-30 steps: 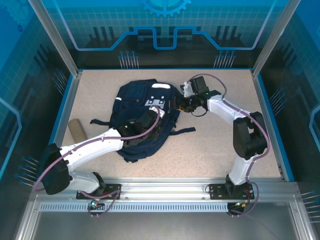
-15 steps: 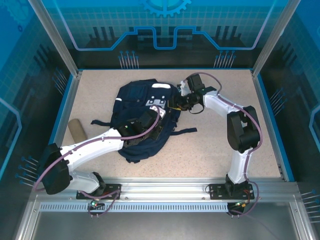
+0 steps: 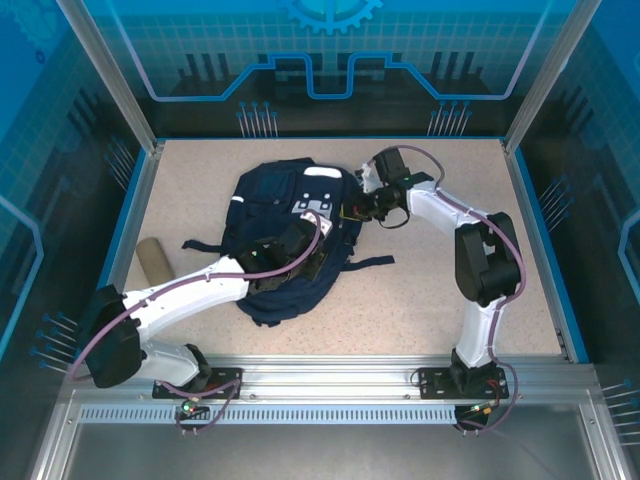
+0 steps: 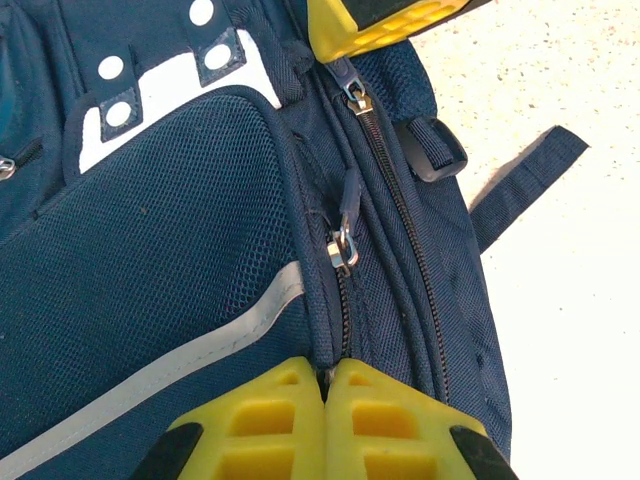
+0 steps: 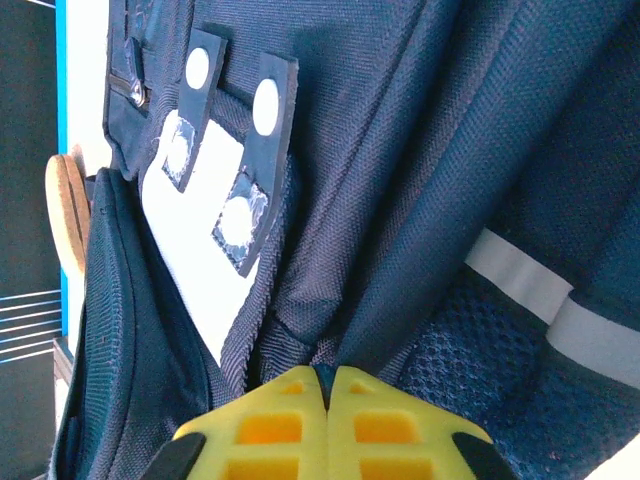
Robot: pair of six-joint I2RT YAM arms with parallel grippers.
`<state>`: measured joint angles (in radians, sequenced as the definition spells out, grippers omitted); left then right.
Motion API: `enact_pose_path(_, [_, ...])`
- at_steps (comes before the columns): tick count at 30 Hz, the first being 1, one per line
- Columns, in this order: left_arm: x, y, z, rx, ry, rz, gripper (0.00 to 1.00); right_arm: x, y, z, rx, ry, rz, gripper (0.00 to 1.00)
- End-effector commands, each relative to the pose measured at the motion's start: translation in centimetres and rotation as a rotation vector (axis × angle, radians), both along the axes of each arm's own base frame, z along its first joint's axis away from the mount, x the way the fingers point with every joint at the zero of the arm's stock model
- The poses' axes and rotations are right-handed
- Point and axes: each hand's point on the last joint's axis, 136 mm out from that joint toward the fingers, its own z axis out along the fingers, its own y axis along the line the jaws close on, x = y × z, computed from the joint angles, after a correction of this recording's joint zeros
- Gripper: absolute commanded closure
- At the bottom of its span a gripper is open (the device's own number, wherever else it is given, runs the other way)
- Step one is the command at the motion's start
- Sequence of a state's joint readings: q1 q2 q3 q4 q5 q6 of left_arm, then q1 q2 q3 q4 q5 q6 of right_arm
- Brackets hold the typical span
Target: Pack books, pencil case, and school supplies into a backpack
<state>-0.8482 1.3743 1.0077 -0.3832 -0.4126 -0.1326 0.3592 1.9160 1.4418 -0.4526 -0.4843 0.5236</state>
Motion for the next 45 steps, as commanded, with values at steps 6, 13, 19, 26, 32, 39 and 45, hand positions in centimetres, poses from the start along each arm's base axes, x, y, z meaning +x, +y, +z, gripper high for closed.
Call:
enact_pose_path(6, [2.1, -1.0, 2.1, -0.12, -0.035, 0.103, 1.0, -4.4, -0.1, 2.6, 0.079, -0.004, 0.049, 1.0])
enact_pose_path(13, [2.9, -2.0, 2.1, -0.177, -0.02, 0.115, 1.0, -10.0, 2.6, 3.3, 0.215, 0.017, 0.168, 1.0])
enact_pose_path(19, [3.1, -2.1, 2.2, -0.184, -0.021, 0.116, 1.0, -10.8, 2.1, 2.3, 0.147, 0.004, 0.154, 1.0])
enact_pose_path(26, [2.0, -2.1, 1.7, -0.183, -0.009, 0.05, 1.0, -8.6, -1.3, 1.8, -0.091, -0.046, 0.036, 0.67])
enact_pose_path(32, [1.4, -1.7, 1.0, -0.176, -0.007, 0.035, 1.0, -6.3, -2.4, 2.5, -0.201, -0.088, -0.007, 0.46])
enact_pose_path(39, [1.2, -1.9, 0.9, -0.185, -0.006, 0.025, 1.0, -4.1, -1.9, 1.2, -0.253, -0.043, -0.001, 0.43])
enact_pose_path(45, [1.3, -2.1, 0.7, -0.188, -0.004, 0.016, 1.0, -3.7, -0.7, 0.5, -0.255, 0.028, 0.0, 0.43])
